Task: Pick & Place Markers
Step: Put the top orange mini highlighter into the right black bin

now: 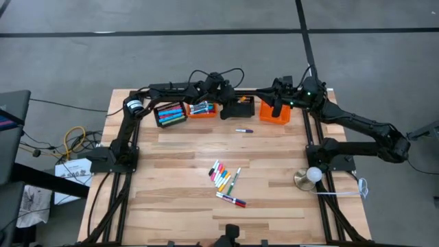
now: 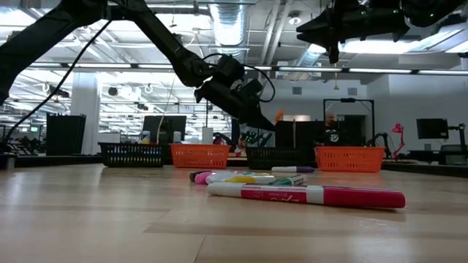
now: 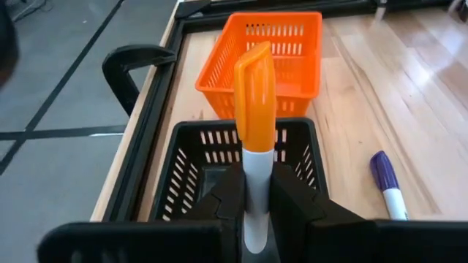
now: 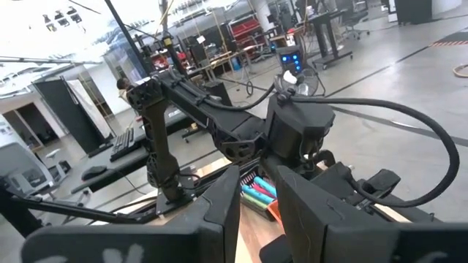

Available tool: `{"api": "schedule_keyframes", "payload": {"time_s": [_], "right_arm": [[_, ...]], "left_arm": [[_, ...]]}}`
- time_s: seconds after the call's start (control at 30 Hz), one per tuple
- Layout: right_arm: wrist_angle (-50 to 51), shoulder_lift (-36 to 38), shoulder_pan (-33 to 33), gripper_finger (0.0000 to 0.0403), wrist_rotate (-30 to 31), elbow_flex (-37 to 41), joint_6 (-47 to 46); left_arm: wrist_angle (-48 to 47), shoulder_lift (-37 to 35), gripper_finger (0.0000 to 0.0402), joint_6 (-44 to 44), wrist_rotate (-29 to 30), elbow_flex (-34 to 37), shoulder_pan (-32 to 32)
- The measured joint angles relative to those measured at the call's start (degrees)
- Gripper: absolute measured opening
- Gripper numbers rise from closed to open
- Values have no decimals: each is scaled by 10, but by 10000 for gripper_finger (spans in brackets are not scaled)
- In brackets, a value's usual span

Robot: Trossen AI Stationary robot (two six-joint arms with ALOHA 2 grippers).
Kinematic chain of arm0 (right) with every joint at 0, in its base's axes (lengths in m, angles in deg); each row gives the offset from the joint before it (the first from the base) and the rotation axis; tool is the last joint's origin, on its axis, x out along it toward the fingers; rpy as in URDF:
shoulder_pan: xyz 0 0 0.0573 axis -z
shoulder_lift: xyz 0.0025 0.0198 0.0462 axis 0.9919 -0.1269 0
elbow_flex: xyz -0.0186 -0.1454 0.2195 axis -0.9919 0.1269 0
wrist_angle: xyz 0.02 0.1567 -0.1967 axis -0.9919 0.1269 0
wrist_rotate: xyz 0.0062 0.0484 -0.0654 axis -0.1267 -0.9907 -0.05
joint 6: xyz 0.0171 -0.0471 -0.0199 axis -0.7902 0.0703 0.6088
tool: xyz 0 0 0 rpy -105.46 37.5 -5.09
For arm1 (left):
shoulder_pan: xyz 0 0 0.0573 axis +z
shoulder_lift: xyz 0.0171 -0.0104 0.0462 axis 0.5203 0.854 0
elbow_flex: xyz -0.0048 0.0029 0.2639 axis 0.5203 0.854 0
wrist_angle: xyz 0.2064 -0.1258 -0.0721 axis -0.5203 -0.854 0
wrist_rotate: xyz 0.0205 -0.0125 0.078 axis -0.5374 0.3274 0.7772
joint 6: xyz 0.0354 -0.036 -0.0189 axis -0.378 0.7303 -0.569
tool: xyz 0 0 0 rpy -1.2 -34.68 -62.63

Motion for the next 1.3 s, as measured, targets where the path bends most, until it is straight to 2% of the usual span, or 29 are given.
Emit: {"api": "schedule_keyframes", "payload": {"time_s": [0.9, 1.3], "right_arm": [[2, 0, 0, 79, -1, 0, 0], [1, 0, 0, 79, -1, 0, 0]], "left_arm": [[-20, 2, 51, -13, 2, 0, 0], [-20, 2, 79, -13, 4, 0, 3]]}}
